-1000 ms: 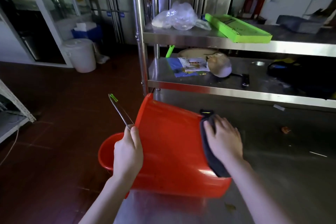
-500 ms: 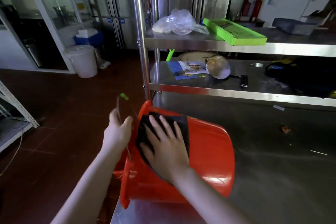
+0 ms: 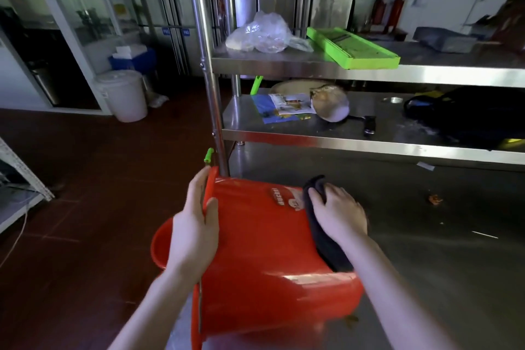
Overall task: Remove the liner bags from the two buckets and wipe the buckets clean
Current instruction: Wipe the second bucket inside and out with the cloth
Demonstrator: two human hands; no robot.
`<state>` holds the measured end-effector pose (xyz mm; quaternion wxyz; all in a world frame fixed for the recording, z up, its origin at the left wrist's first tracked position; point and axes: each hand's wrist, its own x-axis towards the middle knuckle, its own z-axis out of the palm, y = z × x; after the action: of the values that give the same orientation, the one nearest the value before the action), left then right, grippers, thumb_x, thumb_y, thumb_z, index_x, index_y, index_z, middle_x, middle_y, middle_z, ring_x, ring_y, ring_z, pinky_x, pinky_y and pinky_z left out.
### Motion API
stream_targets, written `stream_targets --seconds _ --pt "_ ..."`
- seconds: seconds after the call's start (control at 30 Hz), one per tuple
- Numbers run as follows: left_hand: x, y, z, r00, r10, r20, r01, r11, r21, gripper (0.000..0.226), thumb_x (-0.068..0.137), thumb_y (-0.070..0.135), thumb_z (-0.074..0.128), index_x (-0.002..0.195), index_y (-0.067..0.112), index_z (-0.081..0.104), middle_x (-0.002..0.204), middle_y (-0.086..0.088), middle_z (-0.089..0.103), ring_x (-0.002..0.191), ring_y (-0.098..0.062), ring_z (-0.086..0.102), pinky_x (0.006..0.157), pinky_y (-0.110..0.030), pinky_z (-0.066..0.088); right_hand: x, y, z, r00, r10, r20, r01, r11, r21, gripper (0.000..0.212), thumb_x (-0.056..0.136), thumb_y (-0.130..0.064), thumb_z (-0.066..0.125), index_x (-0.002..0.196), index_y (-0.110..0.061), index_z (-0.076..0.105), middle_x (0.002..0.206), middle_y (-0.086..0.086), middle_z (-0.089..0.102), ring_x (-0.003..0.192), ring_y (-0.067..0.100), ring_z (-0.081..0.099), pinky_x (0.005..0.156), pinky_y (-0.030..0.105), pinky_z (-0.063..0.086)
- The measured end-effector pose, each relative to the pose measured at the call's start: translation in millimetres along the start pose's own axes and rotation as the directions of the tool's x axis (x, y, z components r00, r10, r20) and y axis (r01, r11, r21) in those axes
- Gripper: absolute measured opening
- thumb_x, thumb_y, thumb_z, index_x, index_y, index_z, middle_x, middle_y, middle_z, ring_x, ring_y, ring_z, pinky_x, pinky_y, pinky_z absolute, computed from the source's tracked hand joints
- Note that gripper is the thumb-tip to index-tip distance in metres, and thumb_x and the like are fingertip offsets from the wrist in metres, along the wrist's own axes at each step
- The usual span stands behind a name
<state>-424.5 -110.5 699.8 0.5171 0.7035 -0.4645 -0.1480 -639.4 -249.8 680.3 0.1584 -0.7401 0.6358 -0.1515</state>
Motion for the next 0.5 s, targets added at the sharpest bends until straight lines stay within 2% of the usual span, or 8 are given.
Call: stream_targets --seconds 0.07,0.13,0.2,0.27,0.33,0.37,0.43,0.5 --pt "-15 -3 12 0.997 0.074 -0.016 -0.073 0.997 0.030 0.053 0.101 0.019 0.044 0.132 0.062 0.035 0.068 -0.001 0.064 0.037 -0.014 0.051 0.037 -0.026 0.042 0 -25 9 0.990 -0.135 -0.036 0.133 0.989 -0.062 0.050 0.097 -0.055 0.029 0.133 -0.028 0.052 0.146 -0.007 0.046 0.137 0.018 0.037 0.113 0.044 0.027" --pt "-20 -8 21 0.994 0.107 -0.016 -0.106 0.993 0.054 0.056 0.101 0.016 0.043 0.130 0.063 0.035 0.061 0.003 0.061 0.043 -0.008 0.052 0.043 -0.017 0.040 -26 -66 29 0.909 -0.398 -0.123 0.391 0.917 -0.081 0.050 0.096 -0.053 0.031 0.132 -0.027 0.054 0.150 -0.009 0.042 0.140 0.017 0.035 0.113 0.045 0.027" --pt "-18 -13 20 0.994 0.100 -0.032 -0.098 0.994 0.049 0.056 0.101 0.016 0.043 0.131 0.063 0.035 0.075 0.016 0.068 0.061 -0.004 0.064 0.053 -0.008 0.043 -55 -90 49 0.799 -0.576 -0.174 0.578 0.815 -0.043 0.048 0.096 -0.050 0.034 0.133 -0.027 0.054 0.152 -0.010 0.039 0.143 0.018 0.032 0.115 0.048 0.026" --pt "-18 -19 17 0.993 0.108 -0.038 -0.107 0.994 0.025 0.052 0.101 0.019 0.043 0.134 0.059 0.036 0.085 0.020 0.069 0.065 -0.005 0.066 0.053 -0.011 0.046 -60 -86 55 0.766 -0.620 -0.169 0.625 0.780 -0.030 0.047 0.098 -0.050 0.035 0.139 -0.030 0.049 0.155 -0.011 0.033 0.146 0.017 0.025 0.117 0.047 0.021" --pt "-21 -26 15 0.991 0.125 -0.046 -0.125 0.992 0.015 0.049 0.102 0.022 0.042 0.134 0.058 0.036 0.076 0.007 0.067 0.046 -0.011 0.056 0.044 -0.021 0.042 -50 -62 49 0.766 -0.606 -0.214 0.608 0.791 -0.066 0.049 0.098 -0.052 0.035 0.140 -0.031 0.048 0.155 -0.010 0.034 0.145 0.016 0.028 0.118 0.044 0.021" --pt "-25 -28 16 0.990 0.133 -0.048 -0.133 0.991 0.005 0.049 0.102 0.022 0.041 0.134 0.059 0.036 0.071 0.000 0.064 0.041 -0.013 0.050 0.040 -0.023 0.040 -45 -46 45 0.793 -0.563 -0.233 0.562 0.824 -0.075 0.050 0.097 -0.052 0.035 0.138 -0.028 0.051 0.153 -0.008 0.039 0.143 0.017 0.032 0.117 0.044 0.024" --pt "-34 -30 17 0.987 0.156 -0.049 -0.157 0.987 -0.016 0.047 0.100 0.027 0.040 0.135 0.058 0.035 0.070 -0.008 0.062 0.040 -0.021 0.049 0.036 -0.027 0.040 -30 -11 31 0.886 -0.383 -0.262 0.372 0.924 -0.092 0.057 0.096 -0.053 0.030 0.132 -0.019 0.058 0.147 -0.002 0.047 0.138 0.021 0.040 0.113 0.044 0.031" --pt "-46 -31 16 0.982 0.183 -0.055 -0.184 0.983 -0.021 0.045 0.097 0.037 0.037 0.136 0.057 0.034 0.073 -0.010 0.061 0.041 -0.027 0.050 0.036 -0.029 0.040 -7 21 11 0.976 -0.127 -0.174 0.125 0.992 -0.024 0.061 0.097 -0.054 0.025 0.136 -0.017 0.054 0.146 0.002 0.049 0.137 0.023 0.042 0.112 0.044 0.033"
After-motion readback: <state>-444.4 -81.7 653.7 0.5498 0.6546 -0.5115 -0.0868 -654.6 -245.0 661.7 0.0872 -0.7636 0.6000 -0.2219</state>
